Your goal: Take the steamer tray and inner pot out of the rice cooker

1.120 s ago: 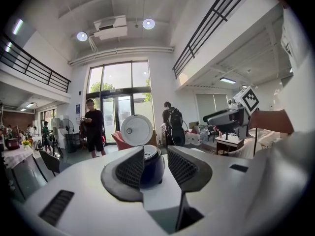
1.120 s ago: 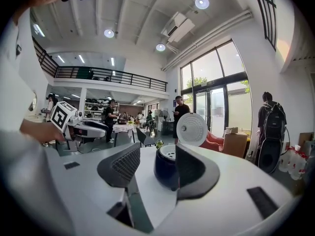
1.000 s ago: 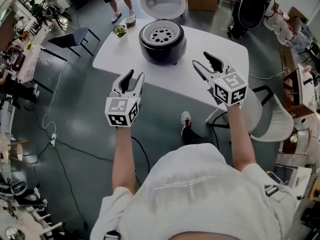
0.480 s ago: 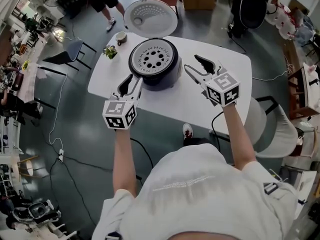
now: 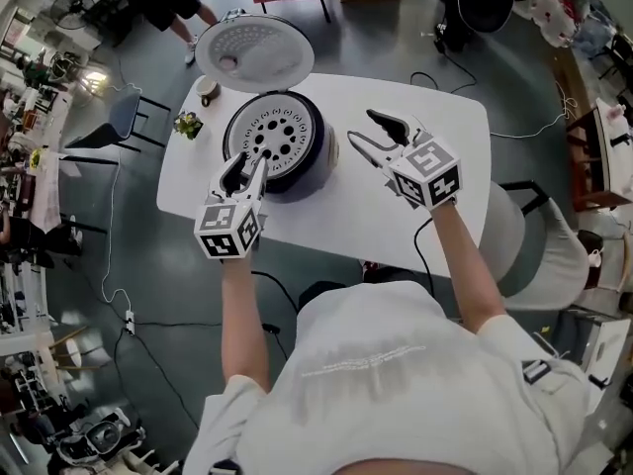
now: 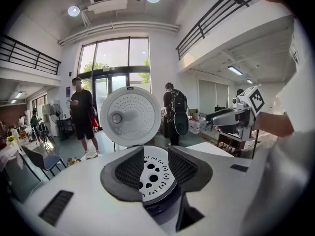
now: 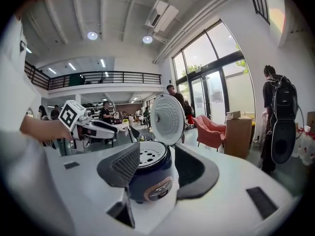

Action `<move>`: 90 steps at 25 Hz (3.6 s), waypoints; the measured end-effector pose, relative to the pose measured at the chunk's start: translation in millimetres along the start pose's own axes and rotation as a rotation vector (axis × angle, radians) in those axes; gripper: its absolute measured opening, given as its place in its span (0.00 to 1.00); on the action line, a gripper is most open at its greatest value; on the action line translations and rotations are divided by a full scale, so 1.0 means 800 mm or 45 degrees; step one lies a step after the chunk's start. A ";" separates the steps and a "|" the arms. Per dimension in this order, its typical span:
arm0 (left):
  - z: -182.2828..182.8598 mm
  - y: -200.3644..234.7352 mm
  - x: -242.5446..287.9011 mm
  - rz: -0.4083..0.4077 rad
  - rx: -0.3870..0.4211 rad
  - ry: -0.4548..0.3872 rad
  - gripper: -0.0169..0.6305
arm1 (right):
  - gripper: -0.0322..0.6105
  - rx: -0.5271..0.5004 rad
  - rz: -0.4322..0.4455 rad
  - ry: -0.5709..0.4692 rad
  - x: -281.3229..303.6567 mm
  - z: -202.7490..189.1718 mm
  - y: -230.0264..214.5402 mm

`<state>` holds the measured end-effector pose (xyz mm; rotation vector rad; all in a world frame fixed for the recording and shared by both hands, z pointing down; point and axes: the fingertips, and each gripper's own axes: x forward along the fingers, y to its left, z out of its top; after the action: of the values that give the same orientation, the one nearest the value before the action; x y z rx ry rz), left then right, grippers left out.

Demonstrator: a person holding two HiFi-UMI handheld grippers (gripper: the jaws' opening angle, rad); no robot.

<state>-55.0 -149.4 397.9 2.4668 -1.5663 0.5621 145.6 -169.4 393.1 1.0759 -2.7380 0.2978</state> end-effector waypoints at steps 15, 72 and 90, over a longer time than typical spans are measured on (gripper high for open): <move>-0.049 0.069 0.078 -0.053 0.079 0.188 0.29 | 0.42 0.127 -0.060 0.098 0.059 -0.051 -0.013; -0.091 0.154 0.172 -0.436 0.474 0.441 0.31 | 0.37 0.164 -0.395 0.106 0.121 -0.015 0.016; -0.052 0.164 0.146 -0.440 -0.101 0.197 0.14 | 0.37 0.133 -0.284 0.128 0.139 -0.019 0.031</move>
<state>-138.0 -290.4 474.5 2.4866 -1.0529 0.6008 50.2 -220.1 431.3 1.3404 -2.5096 0.4519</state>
